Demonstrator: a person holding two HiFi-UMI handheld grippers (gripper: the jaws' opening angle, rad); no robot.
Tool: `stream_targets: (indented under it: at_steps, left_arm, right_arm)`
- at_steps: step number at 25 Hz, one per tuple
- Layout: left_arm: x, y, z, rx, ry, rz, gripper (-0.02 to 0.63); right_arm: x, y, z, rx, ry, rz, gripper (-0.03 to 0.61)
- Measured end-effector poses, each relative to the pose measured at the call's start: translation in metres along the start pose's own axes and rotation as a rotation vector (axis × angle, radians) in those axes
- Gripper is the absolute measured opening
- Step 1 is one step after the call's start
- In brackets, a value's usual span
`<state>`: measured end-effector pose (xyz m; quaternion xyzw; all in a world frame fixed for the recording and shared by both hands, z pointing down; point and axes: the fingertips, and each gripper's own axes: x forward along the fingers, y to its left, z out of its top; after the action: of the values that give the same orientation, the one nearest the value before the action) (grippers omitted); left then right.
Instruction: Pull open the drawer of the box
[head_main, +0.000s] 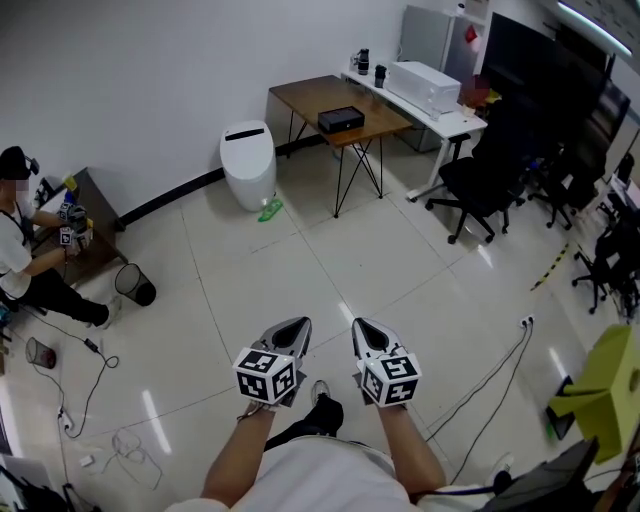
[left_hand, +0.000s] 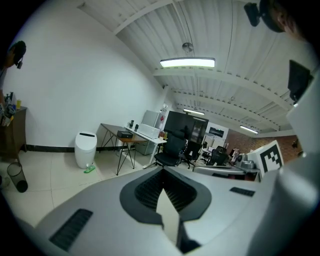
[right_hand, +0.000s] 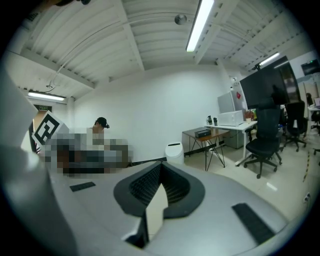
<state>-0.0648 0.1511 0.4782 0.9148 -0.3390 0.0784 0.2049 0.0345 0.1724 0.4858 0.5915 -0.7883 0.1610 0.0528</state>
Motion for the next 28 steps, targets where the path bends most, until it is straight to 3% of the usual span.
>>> stream_targets:
  at_steps: [9,17,28]
  left_arm:
    - [0.057,0.02,0.032,0.011,-0.001,-0.018,0.002]
    - [0.095,0.032,0.052,-0.003,0.004,-0.035,0.002]
    - [0.134,0.059,0.072,-0.018,0.005,-0.061,0.002]
  right_arm:
    - [0.039,-0.043,0.019,-0.078,0.032,-0.03,-0.014]
    - [0.068,-0.077,0.045,-0.059,0.019,-0.078,-0.014]
    - [0.118,-0.099,0.051,-0.052,0.069,-0.071,-0.014]
